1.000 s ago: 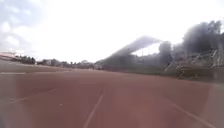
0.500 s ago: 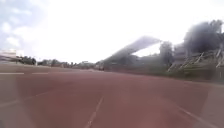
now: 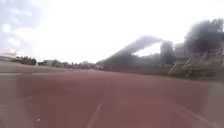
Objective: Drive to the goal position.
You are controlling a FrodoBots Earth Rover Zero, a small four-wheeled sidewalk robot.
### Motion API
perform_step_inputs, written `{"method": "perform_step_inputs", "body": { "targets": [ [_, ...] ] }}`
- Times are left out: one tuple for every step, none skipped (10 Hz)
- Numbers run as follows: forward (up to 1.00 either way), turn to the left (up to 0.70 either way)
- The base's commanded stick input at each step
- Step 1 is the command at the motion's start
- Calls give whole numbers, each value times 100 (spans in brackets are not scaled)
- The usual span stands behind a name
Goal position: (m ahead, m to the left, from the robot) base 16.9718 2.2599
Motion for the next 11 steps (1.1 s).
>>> {"method": "perform_step_inputs", "body": {
  "targets": [
    [70, 0],
    [70, 0],
    [70, 0],
    [70, 0],
    [70, 0],
    [70, 0],
    [70, 0],
    [70, 0],
    [70, 0],
    [70, 0],
    [70, 0]
  ]
}}
